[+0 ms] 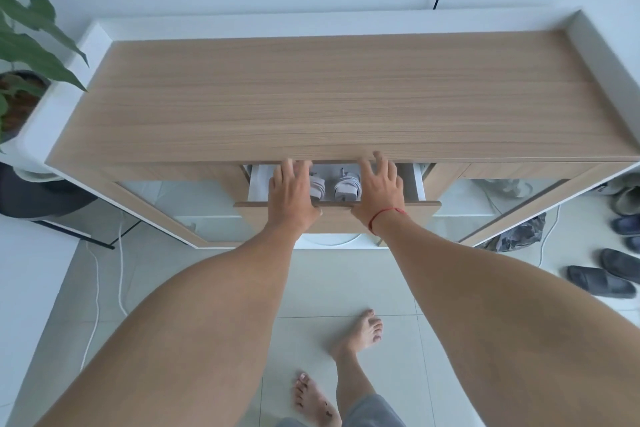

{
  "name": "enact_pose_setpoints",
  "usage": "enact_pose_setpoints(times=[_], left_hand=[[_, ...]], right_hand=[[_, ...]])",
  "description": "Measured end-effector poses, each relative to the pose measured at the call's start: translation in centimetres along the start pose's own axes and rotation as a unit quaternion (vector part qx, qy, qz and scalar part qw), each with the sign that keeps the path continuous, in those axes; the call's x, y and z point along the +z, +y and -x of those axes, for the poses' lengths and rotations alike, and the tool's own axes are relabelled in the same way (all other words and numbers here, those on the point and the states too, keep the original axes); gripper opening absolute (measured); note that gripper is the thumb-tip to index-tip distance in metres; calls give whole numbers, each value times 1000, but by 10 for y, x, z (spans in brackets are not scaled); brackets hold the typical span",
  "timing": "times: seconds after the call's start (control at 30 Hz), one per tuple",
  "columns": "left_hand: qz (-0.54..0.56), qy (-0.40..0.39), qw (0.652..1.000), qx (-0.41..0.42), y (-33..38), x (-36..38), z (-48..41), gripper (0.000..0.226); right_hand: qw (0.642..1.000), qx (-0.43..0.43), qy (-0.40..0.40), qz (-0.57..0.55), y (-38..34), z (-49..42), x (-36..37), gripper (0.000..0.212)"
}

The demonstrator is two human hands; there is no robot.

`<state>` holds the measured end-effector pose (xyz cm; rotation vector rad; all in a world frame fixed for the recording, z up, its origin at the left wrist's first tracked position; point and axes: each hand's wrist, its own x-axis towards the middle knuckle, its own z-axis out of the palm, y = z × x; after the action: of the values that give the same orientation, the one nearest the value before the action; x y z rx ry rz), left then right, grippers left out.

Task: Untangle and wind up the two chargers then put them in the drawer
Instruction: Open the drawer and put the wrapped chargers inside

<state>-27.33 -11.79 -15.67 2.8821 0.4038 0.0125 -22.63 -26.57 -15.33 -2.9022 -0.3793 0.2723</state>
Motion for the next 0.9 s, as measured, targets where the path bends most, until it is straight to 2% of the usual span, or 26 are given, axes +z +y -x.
enact_pose_setpoints(times=[0.07, 0.13, 0.23, 0.4, 0.57, 0.73, 0.9], left_hand=[[-15, 11, 1000, 8, 0, -1, -11, 101], [-15, -23, 999, 17, -1, -3, -25, 104], [14, -61, 998, 21, -1, -5, -43, 93], [30, -42, 998, 33, 1, -4, -62, 76], [55, -20, 998, 20, 2, 2, -74, 59], [63, -21, 998, 8, 2, 2, -77, 58], [111, -47, 993, -3, 4, -9, -75, 51]], right_hand=[[1000, -2, -7, 10, 3, -13, -1, 91], [1000, -12, -21, 13, 6, -27, -5, 91], [999, -24, -35, 0, 12, -43, -8, 84], [999, -37, -10, -9, 20, -59, -8, 59], [999, -22, 34, -17, 20, -69, -7, 47], [999, -16, 36, -8, 20, -71, -9, 45], [997, -41, -33, -55, 22, -67, -22, 55]])
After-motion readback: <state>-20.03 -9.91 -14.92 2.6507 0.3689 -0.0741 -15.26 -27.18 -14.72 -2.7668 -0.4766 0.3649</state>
